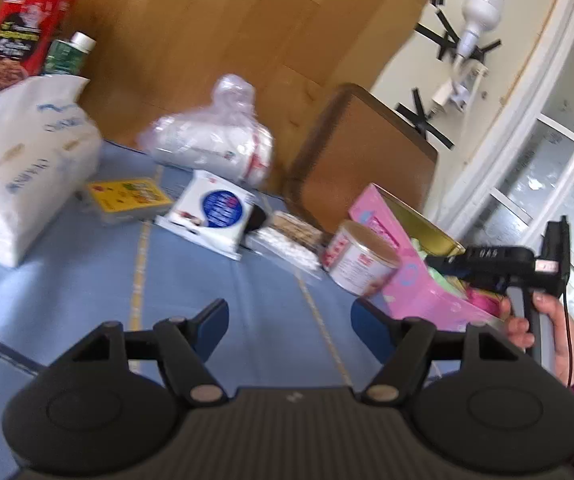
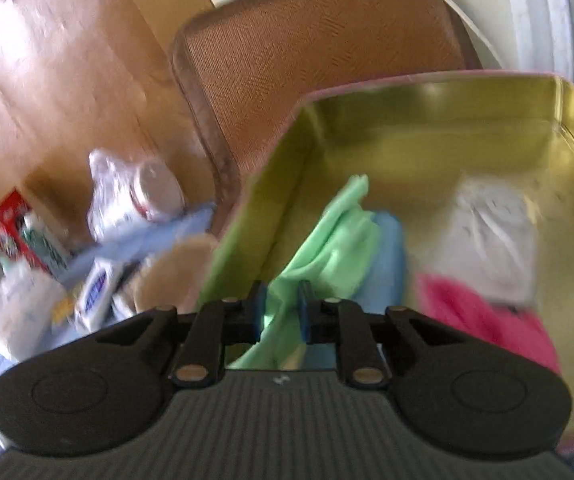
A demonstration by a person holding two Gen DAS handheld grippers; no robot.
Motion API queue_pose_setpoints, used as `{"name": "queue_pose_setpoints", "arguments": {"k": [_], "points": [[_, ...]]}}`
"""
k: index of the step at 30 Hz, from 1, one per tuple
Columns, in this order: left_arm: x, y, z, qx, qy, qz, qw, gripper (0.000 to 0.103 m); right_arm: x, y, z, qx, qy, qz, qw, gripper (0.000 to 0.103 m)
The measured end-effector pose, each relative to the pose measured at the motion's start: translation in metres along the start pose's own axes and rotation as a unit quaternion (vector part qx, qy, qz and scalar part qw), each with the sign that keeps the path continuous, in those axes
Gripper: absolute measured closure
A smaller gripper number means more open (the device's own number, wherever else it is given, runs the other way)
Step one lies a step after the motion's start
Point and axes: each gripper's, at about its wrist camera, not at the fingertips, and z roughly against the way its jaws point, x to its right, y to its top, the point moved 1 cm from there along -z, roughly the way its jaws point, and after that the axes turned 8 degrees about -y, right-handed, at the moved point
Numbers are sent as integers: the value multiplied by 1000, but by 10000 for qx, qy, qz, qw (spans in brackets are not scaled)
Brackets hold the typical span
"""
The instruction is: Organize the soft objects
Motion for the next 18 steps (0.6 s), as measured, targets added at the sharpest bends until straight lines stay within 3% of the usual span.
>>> {"name": "queue_pose_setpoints", "arguments": {"k": [2,3,4,6,10,14,18], "points": [[-8,2,9,149,123,21,9998,30,-18,0,14,665,-413,251,9966,75],[-14,3,14,235,216,34,9995,29,-26,0,23,971,-557,364,9931,65],[-19,4,17,301,313,41,9990,28,-34,-2,32,1257,-576,427,9895,58],[-33,5,23,406,548,65,9976,28,-50,-6,45,1545,-395,541,9857,57],[-60,2,23,499,779,420,9948,28,-106,-24,50,1431,226,1236,9817,55],[-61,2,25,584,665,381,9953,28,-165,-41,21,774,927,1585,9800,51],[-56,1,23,546,571,180,9967,28,-215,-47,-28,538,973,1921,9751,45]]}}
